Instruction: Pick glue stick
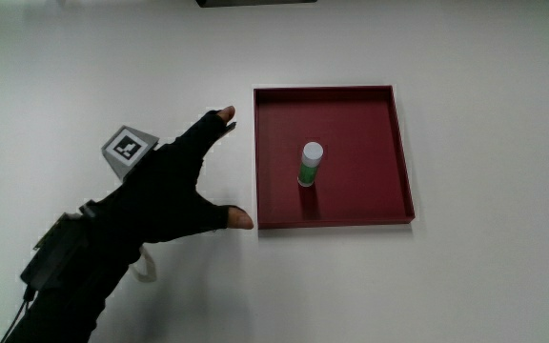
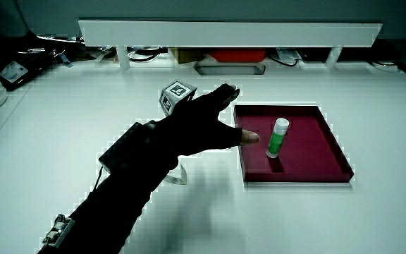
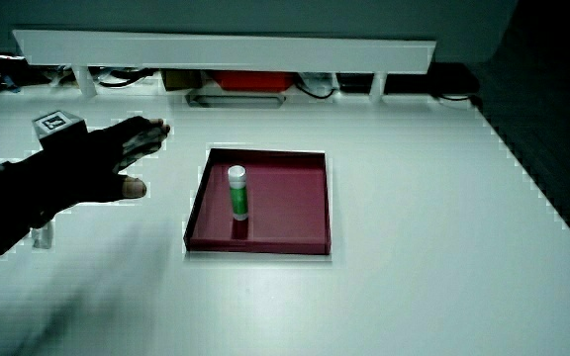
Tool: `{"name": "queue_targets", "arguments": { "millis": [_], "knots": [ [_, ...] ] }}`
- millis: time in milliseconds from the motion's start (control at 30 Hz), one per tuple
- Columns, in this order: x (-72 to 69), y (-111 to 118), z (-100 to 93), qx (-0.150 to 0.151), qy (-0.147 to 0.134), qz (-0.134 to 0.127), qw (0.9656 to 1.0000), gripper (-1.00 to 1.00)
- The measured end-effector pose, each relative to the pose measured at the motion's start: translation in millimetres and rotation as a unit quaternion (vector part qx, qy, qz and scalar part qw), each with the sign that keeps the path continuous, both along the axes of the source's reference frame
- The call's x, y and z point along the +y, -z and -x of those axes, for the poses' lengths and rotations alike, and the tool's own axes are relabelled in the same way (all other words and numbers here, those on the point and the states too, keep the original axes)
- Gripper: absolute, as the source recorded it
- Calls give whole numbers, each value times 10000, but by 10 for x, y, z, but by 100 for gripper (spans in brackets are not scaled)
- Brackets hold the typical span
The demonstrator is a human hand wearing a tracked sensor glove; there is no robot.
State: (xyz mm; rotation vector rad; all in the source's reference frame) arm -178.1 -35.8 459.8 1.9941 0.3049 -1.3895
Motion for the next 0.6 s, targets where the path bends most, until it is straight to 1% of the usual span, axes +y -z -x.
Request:
{"name": "queue_targets", "arguments": {
  "millis": [33, 67, 100, 200, 233, 300, 333, 367, 400, 433, 500, 533, 567, 600],
  "knots": [
    [-2, 1, -38, -27, 17, 90, 10000, 0],
    [-10, -8, -70, -82, 1, 59, 9999, 0],
    [-16, -21, -102, 13, 14, 86, 10000, 0],
    [-41, -92, -168, 20, 12, 70, 10000, 0],
    [-40, -107, -195, 146, 56, 196, 9997, 0],
    [-48, -162, -228, 88, 48, 227, 9997, 0],
    [-53, -189, -240, -102, 65, 273, 9996, 0],
    [-61, -189, -269, -17, 61, 227, 9997, 0],
    [-70, -217, -280, -120, 92, 301, 9994, 0],
    [-81, -225, -305, -187, 137, 430, 9988, 0],
    [-110, -238, -370, -25, 106, 346, 9993, 0],
    [-119, -232, -403, -82, 114, 420, 9990, 0],
    [-132, -262, -437, 54, 92, 364, 9993, 0],
    [-139, -257, -469, 13, 78, 317, 9995, 0]
  ]
}}
